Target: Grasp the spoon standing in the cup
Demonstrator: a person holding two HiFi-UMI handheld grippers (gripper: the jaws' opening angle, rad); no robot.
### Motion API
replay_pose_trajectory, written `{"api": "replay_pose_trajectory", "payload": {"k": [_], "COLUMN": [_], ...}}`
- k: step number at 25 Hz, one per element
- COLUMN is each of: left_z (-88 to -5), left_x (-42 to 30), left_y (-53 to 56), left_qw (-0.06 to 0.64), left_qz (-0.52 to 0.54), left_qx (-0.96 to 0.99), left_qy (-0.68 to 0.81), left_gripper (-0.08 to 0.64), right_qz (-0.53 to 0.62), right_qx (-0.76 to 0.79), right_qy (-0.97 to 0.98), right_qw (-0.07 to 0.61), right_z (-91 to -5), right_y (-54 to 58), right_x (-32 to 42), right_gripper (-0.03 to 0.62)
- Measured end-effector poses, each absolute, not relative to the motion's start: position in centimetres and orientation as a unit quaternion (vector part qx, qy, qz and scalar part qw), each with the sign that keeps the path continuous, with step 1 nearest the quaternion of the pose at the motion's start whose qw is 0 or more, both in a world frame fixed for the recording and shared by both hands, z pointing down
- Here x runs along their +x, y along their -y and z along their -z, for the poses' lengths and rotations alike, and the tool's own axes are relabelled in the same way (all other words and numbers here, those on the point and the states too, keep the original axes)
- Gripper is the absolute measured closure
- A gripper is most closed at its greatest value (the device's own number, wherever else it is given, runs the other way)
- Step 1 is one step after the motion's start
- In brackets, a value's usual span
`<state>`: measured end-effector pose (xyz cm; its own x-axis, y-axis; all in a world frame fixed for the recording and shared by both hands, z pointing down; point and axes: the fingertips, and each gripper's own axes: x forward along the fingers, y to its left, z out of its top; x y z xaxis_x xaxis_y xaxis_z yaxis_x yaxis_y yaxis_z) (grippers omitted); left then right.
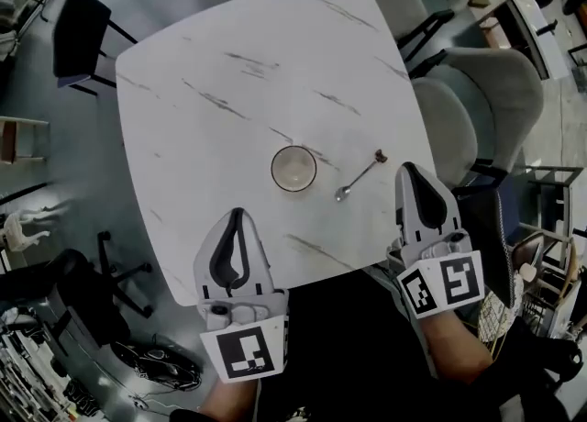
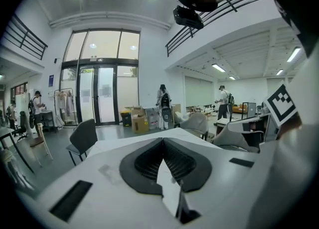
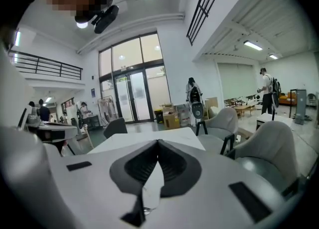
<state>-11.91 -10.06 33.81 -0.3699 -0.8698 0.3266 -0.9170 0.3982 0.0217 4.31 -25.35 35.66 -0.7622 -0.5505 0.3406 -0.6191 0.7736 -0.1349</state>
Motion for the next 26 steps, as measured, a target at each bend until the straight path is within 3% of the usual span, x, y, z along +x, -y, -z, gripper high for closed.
{"api": "replay_pose_trajectory", "payload": {"k": [13,26], "left_z": [-26.7,-26.9], "left_x": [-8.8,-9.3], "left_y": [6.8,6.5], "left_qw": [0.065,0.064], "left_qz": [-0.069,-0.067], "left_qx": [0.536,0.529], "left_qy": [0.839,0.844], "left_gripper": [0.551,0.551], "right_qz": [-0.059,-0.048], "right_qx": [0.293,0.291], "right_qy": [0.95,0.953], "right_qw": [0.087,0.07], "right_z": [-28.9,-28.4], "right_y": [21.6,21.3], "right_x": [7.9,6.9], "right_gripper": [0.529,0.529]}}
